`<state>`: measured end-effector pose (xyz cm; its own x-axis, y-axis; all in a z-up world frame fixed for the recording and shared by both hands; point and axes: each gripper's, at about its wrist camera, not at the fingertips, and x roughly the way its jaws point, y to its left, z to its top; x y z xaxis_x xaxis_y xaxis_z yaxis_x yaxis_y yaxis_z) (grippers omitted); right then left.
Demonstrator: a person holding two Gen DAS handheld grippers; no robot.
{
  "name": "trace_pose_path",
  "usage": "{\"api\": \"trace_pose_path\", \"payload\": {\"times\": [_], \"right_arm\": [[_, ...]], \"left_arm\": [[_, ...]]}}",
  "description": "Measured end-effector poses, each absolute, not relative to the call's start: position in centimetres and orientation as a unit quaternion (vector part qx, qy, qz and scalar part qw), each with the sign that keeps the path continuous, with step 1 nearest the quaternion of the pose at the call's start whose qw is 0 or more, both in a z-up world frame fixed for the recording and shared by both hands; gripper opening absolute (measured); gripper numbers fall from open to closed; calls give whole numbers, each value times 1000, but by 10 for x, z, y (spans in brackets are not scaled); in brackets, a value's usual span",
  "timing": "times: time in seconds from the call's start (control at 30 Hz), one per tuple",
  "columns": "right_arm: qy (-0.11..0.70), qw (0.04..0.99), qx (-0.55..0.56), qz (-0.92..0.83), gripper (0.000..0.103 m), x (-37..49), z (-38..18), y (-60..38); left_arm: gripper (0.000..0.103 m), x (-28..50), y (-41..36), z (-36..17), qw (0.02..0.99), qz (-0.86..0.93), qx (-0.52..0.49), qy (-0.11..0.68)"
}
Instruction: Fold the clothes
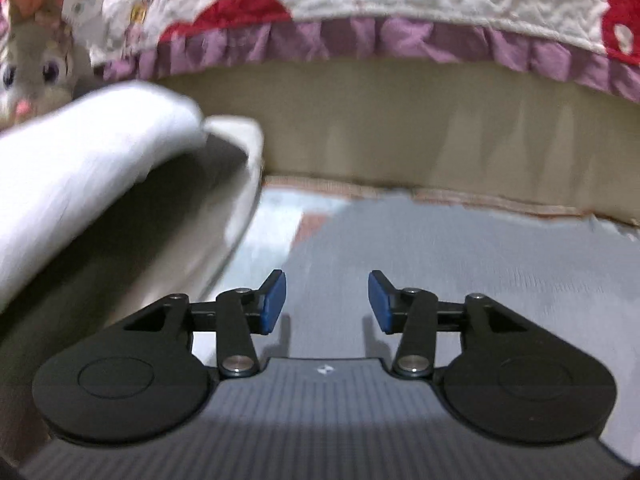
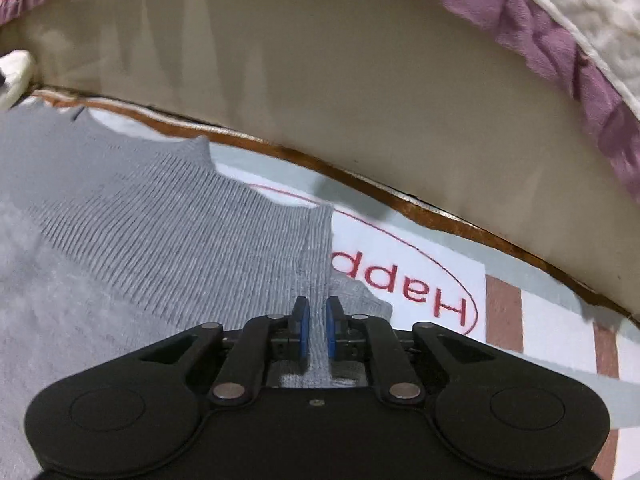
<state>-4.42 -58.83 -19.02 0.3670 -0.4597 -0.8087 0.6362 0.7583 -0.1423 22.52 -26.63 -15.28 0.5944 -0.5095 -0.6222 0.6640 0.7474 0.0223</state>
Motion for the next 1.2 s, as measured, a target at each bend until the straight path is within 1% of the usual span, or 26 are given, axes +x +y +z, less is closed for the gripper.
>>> {"api": "trace_pose_path", "payload": {"times": [0.03,0.07,0.1,0.13,0.2,0.23,0.3,0.33,0.4,0.47,0.5,0.53,0.57,0.67,0.77,0.8,0.83,0.87,0.9,1.03,1.1,1.17,1.2], "right_arm": [[452,820,109,-333,11,-45,-189,-591],[451,820,120,-332,9,-46,-188,-594],[446,820,130,-334,6,-48,-187,-596],[439,821,133,-340,0,-54,-187,-596],[434,814,114,-369,0,-60,-186,-592],[439,802,95,-393,0,-63,-187,-588],[442,785,79,-427,0,-74,-188,-583],[427,790,115,-424,0,-85,-183,-581],[393,799,186,-416,5,-106,-174,-576],[362,811,241,-392,15,-123,-170,-564],[346,815,268,-379,21,-132,-167,-558],[330,819,295,-366,36,-141,-165,-551],[313,821,321,-353,41,-150,-163,-545],[263,824,396,-310,42,-175,-156,-526],[271,824,419,-268,43,-182,-148,-502],[271,820,439,-247,46,-186,-150,-491],[272,816,458,-226,54,-189,-151,-480],[274,809,478,-203,61,-193,-153,-468],[285,795,506,-175,60,-196,-162,-456],[302,765,538,-185,61,-215,-195,-412],[272,749,563,-217,61,-221,-206,-416],[227,721,615,-225,61,-230,-216,-421],[205,713,634,-219,61,-233,-218,-422]], "left_arm": [[45,223,-257,-157,882,-326,138,312],[44,220,-248,-161,880,-318,150,319],[44,217,-238,-165,884,-294,172,321],[43,213,-228,-168,887,-271,193,322],[42,206,-200,-165,898,-220,204,322],[38,202,-184,-159,900,-212,190,330],[41,190,-152,-149,892,-242,133,359],[42,183,-140,-146,886,-260,103,370],[42,175,-122,-149,870,-281,29,403],[42,171,-108,-155,848,-295,-48,438],[42,172,-108,-160,837,-300,-73,452],[42,174,-107,-165,825,-305,-97,465],[42,176,-108,-169,816,-311,-111,475],[42,180,-110,-180,789,-324,-157,498],[42,177,-112,-189,776,-326,-191,504],[42,176,-111,-191,773,-325,-202,505],[42,172,-107,-195,768,-322,-229,504],[42,170,-106,-200,756,-320,-256,511],[42,169,-105,-204,744,-317,-280,517],[42,161,-116,-204,759,-302,-251,520],[43,158,-118,-201,764,-302,-242,517],[44,156,-112,-200,761,-292,-268,514],[44,155,-106,-203,747,-284,-306,518]]}}
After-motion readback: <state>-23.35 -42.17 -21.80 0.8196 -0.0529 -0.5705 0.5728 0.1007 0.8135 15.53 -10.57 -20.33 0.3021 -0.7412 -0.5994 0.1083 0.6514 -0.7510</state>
